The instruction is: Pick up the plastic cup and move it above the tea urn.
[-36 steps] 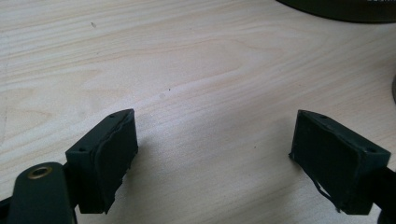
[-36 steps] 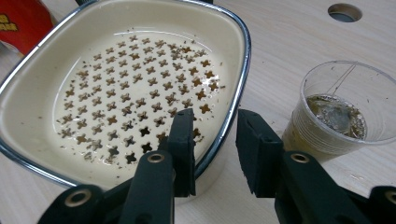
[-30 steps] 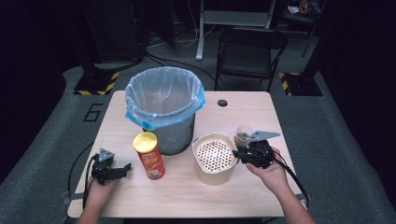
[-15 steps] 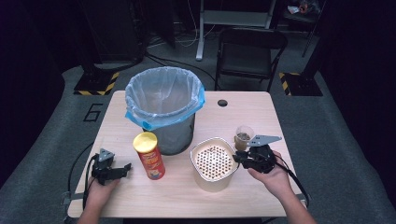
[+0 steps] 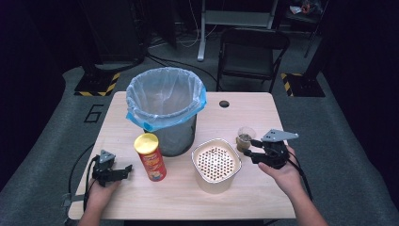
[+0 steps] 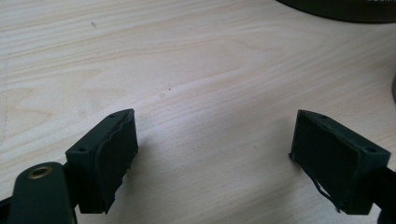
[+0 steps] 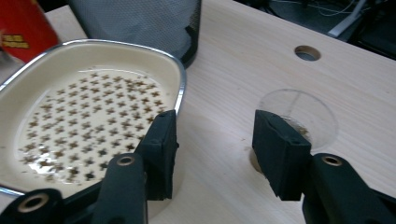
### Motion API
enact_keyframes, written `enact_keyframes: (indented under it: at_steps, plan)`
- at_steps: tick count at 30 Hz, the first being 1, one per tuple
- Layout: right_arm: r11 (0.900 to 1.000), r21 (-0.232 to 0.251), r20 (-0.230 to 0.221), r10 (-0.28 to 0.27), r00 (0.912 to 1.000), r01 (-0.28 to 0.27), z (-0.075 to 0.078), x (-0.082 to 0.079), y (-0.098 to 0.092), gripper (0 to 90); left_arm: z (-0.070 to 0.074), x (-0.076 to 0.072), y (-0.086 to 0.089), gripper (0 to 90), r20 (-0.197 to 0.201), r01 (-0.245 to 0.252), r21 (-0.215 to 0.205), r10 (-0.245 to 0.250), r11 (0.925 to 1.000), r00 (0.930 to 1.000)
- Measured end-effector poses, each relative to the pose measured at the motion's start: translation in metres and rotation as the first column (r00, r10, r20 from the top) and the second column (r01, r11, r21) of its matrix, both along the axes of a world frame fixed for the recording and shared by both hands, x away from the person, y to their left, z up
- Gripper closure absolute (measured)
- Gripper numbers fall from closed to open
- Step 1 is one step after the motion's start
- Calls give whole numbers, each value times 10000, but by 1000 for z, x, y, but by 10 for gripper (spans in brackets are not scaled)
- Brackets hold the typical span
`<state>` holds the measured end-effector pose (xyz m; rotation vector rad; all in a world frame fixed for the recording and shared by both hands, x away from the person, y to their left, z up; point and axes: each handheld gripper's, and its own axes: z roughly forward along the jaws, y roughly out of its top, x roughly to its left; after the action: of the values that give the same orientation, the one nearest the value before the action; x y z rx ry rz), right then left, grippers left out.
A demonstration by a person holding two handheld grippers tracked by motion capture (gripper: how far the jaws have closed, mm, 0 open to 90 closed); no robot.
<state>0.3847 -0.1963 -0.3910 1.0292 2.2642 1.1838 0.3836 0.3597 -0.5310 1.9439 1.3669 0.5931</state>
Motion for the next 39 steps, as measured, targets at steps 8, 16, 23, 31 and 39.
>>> enact_keyframes:
  at_steps: [8,16,23,31,39]
  plan:
    - [9935,-230,27,-1115,9938,1115,-14,6,-22,421,0,0,0,141,1,3,1,-3,10000,10000]
    - [9733,-1060,515,-1991,9786,2036,-5,-17,-44,376,0,0,0,141,-6,10,10,-10,10000,10000]
    - [9715,-551,378,-2288,9727,2307,-2,-27,-52,324,0,0,0,140,-2,4,43,-4,10000,10000]
    - [9768,-588,188,-2050,9786,2058,-22,-5,-25,199,0,0,0,140,-2,4,42,-4,10000,10000]
    - [9743,-434,287,-2199,9751,2210,-36,24,-5,160,0,0,0,141,5,-6,35,6,10000,10000]
